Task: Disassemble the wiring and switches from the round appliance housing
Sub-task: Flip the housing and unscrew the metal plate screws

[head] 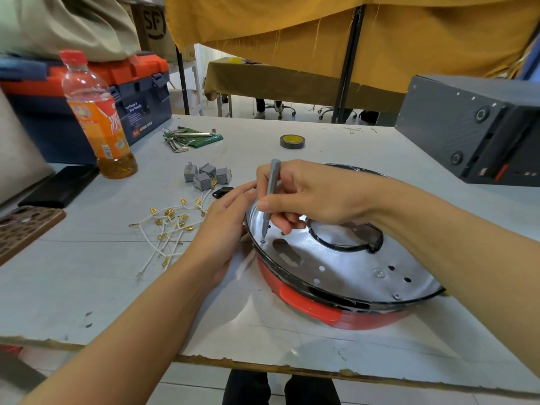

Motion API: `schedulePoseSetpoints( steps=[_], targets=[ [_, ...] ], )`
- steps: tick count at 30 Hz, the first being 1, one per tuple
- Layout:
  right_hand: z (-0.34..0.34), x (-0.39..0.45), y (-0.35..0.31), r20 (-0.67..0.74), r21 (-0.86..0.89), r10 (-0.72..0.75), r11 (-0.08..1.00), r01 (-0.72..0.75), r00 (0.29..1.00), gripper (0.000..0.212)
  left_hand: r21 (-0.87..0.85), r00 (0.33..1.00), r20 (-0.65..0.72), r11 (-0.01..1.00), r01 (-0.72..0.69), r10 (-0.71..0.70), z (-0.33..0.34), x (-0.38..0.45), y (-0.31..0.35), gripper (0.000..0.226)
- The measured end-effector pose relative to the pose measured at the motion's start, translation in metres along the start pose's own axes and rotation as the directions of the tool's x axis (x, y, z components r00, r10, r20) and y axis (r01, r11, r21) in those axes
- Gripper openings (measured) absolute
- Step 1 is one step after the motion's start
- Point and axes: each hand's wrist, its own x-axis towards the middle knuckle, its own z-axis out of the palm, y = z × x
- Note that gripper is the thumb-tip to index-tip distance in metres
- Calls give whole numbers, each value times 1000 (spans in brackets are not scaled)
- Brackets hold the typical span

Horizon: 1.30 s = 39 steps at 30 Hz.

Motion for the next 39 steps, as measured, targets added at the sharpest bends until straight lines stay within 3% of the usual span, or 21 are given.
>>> schedulePoseSetpoints(
  steps=[8, 15, 19, 25, 27, 33, 39],
  targets=[
    [-9, 2, -3, 116, -32, -13, 999, 17, 993, 19, -1, 1000, -1, 1000, -5, 5, 2, -2, 2, 26],
    [-14, 9, -8, -34, -160, 23, 987, -28, 999, 9, 24, 1000, -1, 1000, 0, 0, -1, -1, 2, 29],
    [-19, 11, -16, -82, -259, 44, 964, -64, 996, 22, -9, 1000, -19, 1000, 10, -10, 0, -1, 2, 28],
    [-16, 16, -33, -27, -498, 68, 864, -73, 997, 24, 59, 1000, -25, 998, 1, 0, 0, -1, 3, 26],
    [-16, 16, -34, -3, -451, 106, 887, -96, 994, 25, 61, 1000, -20, 998, 4, -3, 0, -1, 3, 26],
    [-3, 14, -19, -112, -180, 74, 979, -94, 991, 29, 39, 999, -30, 999, 11, -10, 0, 2, 0, 25],
    [-12, 13, -24, 20, -227, 85, 971, -78, 996, 26, 19, 1000, -15, 1000, 0, 1, 0, 3, -1, 22]
  ],
)
